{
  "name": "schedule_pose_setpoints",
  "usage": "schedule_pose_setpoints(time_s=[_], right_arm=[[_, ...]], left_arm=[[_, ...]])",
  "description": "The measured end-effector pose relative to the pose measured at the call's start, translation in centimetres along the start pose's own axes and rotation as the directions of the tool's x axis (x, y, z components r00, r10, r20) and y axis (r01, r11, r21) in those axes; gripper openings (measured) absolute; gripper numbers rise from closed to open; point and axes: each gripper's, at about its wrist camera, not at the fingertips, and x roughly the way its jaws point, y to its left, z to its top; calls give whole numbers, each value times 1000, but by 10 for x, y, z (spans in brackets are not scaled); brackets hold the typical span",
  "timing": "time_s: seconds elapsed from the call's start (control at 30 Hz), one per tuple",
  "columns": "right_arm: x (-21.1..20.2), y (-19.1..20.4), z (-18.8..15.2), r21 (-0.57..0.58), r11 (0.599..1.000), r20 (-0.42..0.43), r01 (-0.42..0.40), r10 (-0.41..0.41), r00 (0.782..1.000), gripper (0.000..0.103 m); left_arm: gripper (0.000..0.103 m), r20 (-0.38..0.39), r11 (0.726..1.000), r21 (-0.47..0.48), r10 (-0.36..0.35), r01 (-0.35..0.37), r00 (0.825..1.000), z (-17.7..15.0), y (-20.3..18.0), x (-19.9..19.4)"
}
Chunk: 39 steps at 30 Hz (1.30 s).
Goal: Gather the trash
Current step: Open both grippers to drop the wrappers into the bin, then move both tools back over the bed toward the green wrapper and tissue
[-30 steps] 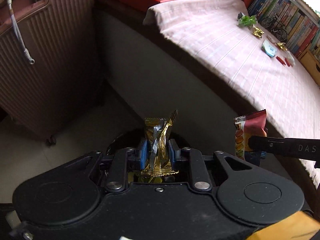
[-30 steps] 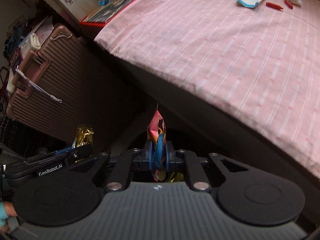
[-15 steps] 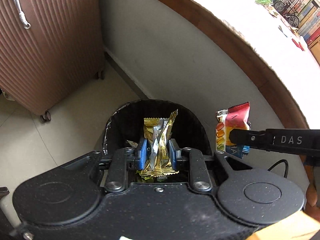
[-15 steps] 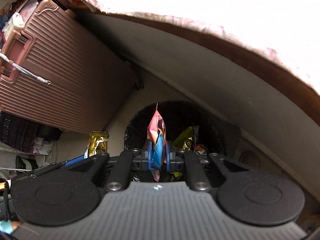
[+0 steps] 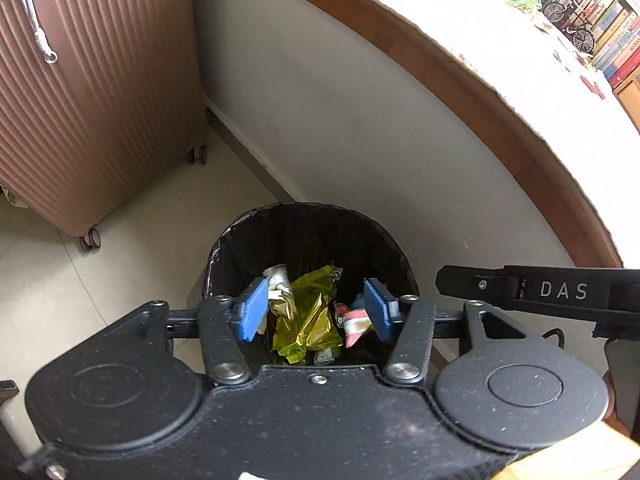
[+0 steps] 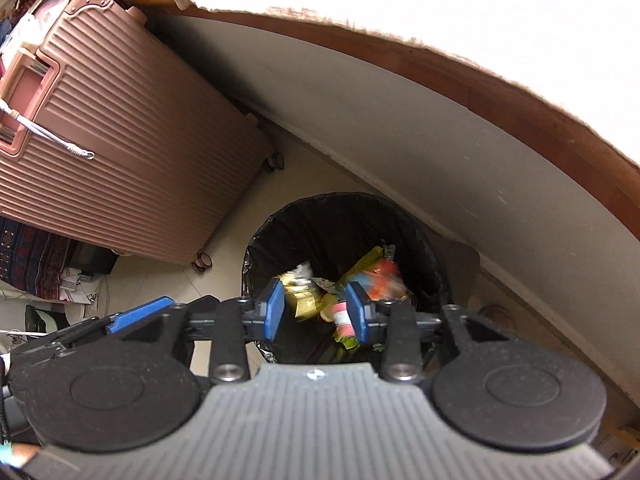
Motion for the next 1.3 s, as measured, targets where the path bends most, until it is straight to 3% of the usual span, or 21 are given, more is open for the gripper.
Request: schedule_pose_setpoints(time_s=[0.47, 0.53, 0.6, 0.67, 0.8, 1.03, 1.2, 1.3], right_arm=[[-27, -1, 1, 31, 999, 48, 10, -12, 999, 58], [-46, 1, 5, 33, 999, 80, 18, -21, 997, 60], [-70, 3, 13, 30, 999, 136, 22, -26, 990, 63], [-93, 6, 24, 24, 999, 196, 33, -37, 980, 68], [-142, 4, 52, 34, 997, 340, 63, -71, 938, 73], [-212, -29, 92, 153, 985, 548, 83, -155, 822, 83], [-237, -70, 119, 235, 966, 614, 107, -233, 754, 84], [-244, -97, 139, 266, 955, 633, 130, -275, 724, 84]], left_arm=[[63, 35, 998, 52, 25, -27, 999, 12, -9, -36], [66, 64, 996, 83, 8, -13, 998, 21, -16, -52], [81, 124, 994, 112, -16, 2, 992, 32, -24, -71], [85, 197, 990, 139, -39, 11, 980, 46, -34, -89], [89, 292, 988, 147, -81, 39, 953, 79, -55, -112], [93, 377, 980, 168, -164, 106, 911, 130, -95, -133], [94, 439, 978, 188, -171, 96, 882, 162, -126, -140], [94, 449, 979, 182, -167, 93, 878, 191, -149, -128]])
